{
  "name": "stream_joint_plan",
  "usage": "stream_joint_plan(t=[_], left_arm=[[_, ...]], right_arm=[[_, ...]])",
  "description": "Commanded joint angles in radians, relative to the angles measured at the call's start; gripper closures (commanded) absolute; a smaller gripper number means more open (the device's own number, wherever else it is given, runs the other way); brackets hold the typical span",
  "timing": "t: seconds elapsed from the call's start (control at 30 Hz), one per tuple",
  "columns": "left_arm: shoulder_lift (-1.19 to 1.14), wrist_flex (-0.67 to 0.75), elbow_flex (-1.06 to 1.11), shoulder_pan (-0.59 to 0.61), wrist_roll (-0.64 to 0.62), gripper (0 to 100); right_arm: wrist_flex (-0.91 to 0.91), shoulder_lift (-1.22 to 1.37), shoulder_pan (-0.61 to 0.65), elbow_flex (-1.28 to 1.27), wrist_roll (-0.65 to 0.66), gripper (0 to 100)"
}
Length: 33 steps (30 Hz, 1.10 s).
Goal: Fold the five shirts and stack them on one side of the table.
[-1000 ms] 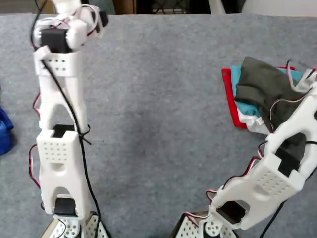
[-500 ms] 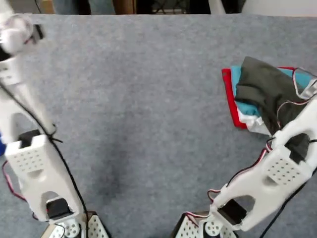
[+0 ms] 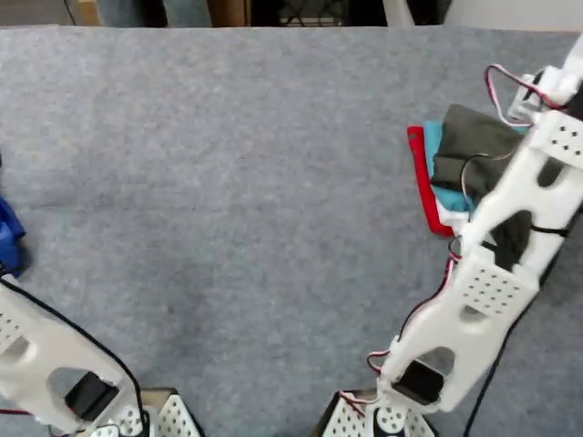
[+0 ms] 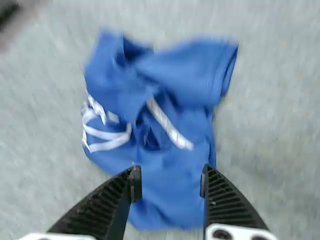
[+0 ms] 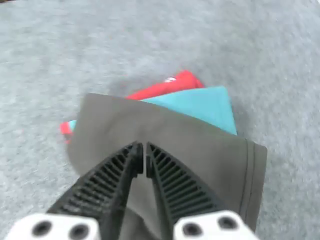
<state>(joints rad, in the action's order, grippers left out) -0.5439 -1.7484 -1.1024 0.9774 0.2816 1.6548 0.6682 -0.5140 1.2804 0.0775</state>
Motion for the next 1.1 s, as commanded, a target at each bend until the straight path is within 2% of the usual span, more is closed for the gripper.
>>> stream_joint_plan(t=[0.0, 0.13, 0.23, 0.3, 0.43, 0.5, 0.57, 0.63, 0.77, 0.87, 1.07], left_arm=[[0.011, -0.009, 0.096, -0.016, 0.023, 79], [0.011, -0.009, 0.173, -0.120, 0.003, 79], [0.021, -0.011, 0.240, -0.303, -0.097, 79], [0.048, -0.011, 0.295, -0.490, -0.163, 79], [0.060, 0.028, 0.344, -0.958, -0.255, 79], [0.025, 0.152, 0.363, -1.156, -0.311, 79], [-0.034, 0.311, 0.361, -1.291, -0.400, 79], [-0.110, 0.483, 0.360, -1.369, -0.514, 79], [-0.282, 0.709, 0.325, -1.465, -0.786, 79], [-0.425, 0.818, 0.228, -1.501, -0.844, 79], [-0.652, 0.839, -0.143, -1.613, -0.862, 79]], right_arm=[[0.021, 0.008, -0.034, 0.067, 0.008, 98.4], [-0.075, 0.094, -0.178, 0.042, 0.081, 98.4], [-0.181, 0.188, -0.284, 0.047, 0.091, 98.4], [-0.238, 0.249, -0.331, 0.048, 0.100, 98.4], [-0.302, 0.369, -0.370, 0.048, 0.123, 98.4], [-0.324, 0.418, -0.373, 0.050, 0.121, 98.4], [-0.358, 0.463, -0.371, 0.048, 0.123, 98.4], [-0.396, 0.506, -0.367, 0.048, 0.121, 98.4], [-0.456, 0.564, -0.344, 0.050, 0.123, 98.4], [-0.451, 0.585, -0.333, 0.047, 0.123, 98.4], [-0.399, 0.610, -0.327, 0.047, 0.118, 98.4]])
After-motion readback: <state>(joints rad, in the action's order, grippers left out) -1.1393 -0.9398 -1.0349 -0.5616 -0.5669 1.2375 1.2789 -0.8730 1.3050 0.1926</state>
